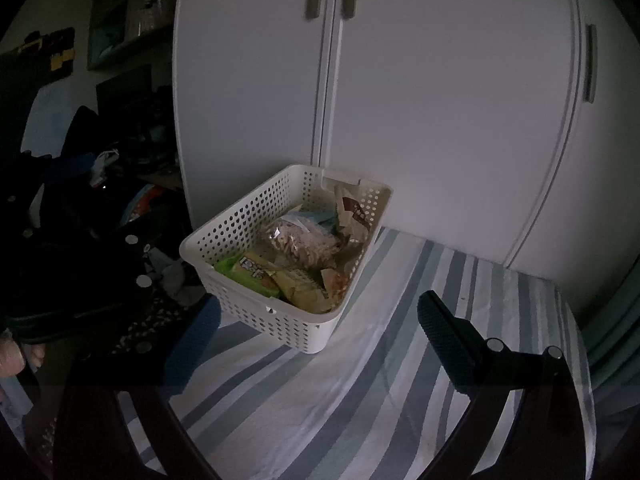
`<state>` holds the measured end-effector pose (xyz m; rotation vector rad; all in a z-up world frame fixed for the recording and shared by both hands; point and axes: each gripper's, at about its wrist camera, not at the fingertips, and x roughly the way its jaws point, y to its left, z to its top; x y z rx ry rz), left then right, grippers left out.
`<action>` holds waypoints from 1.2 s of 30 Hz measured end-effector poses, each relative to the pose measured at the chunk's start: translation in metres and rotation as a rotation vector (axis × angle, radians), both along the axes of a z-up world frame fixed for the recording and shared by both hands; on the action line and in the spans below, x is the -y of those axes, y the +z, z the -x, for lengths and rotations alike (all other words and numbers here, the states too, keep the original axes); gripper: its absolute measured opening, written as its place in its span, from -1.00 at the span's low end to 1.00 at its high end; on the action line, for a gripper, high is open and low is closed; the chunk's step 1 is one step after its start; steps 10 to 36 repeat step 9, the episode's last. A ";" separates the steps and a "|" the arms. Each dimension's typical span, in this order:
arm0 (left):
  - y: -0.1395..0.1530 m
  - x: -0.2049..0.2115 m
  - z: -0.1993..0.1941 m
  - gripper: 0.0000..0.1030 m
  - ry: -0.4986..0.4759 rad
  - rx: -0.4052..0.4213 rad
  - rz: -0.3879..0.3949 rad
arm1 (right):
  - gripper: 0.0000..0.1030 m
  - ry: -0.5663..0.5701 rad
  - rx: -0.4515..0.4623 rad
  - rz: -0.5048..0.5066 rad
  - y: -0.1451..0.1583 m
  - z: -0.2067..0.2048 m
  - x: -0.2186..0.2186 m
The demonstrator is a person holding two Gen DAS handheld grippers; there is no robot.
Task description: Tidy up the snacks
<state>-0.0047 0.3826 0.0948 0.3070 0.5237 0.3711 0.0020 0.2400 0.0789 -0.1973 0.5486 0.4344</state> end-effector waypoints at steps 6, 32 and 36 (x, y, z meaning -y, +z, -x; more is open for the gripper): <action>0.000 0.009 -0.001 0.95 -0.023 -0.017 0.020 | 0.90 -0.032 -0.044 0.013 -0.005 -0.004 0.013; -0.005 0.025 -0.003 0.95 -0.063 -0.044 0.042 | 0.90 -0.086 -0.069 0.045 -0.019 -0.004 0.035; -0.005 0.025 -0.003 0.95 -0.063 -0.044 0.042 | 0.90 -0.086 -0.069 0.045 -0.019 -0.004 0.035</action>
